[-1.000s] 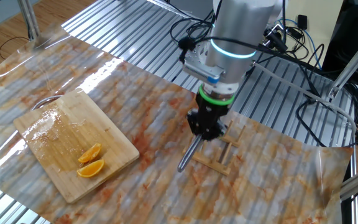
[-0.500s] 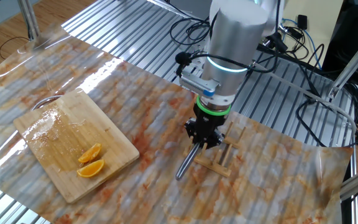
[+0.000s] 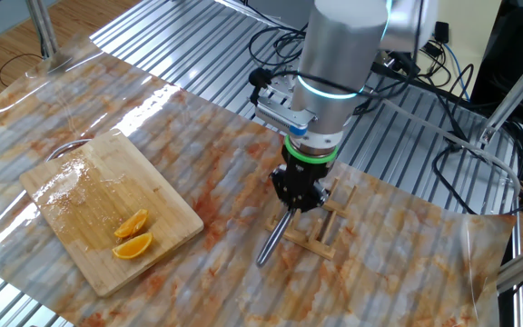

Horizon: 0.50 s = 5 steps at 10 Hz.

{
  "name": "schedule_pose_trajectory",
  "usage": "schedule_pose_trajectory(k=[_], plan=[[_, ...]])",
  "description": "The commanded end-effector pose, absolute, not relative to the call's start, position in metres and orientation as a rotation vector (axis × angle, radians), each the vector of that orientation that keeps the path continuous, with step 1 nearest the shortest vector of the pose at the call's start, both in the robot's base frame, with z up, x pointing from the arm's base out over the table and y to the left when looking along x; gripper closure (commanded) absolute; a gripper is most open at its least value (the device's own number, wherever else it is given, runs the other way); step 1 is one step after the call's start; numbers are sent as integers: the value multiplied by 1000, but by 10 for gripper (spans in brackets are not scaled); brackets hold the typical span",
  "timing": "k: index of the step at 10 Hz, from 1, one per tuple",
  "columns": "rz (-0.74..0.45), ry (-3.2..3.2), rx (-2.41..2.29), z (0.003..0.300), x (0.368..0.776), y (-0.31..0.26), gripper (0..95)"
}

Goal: Chop the orange

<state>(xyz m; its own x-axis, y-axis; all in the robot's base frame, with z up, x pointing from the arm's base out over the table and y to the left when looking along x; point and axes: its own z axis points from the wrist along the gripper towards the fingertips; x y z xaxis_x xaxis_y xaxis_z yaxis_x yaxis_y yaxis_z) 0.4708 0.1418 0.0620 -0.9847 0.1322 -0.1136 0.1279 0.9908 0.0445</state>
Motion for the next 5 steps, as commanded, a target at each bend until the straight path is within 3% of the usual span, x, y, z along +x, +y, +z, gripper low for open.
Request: schedule_pose_trajectory(k=[1, 5], plan=[[20, 2995, 247, 50, 476, 140, 0], [2, 3009, 261, 56, 476, 140, 0]])
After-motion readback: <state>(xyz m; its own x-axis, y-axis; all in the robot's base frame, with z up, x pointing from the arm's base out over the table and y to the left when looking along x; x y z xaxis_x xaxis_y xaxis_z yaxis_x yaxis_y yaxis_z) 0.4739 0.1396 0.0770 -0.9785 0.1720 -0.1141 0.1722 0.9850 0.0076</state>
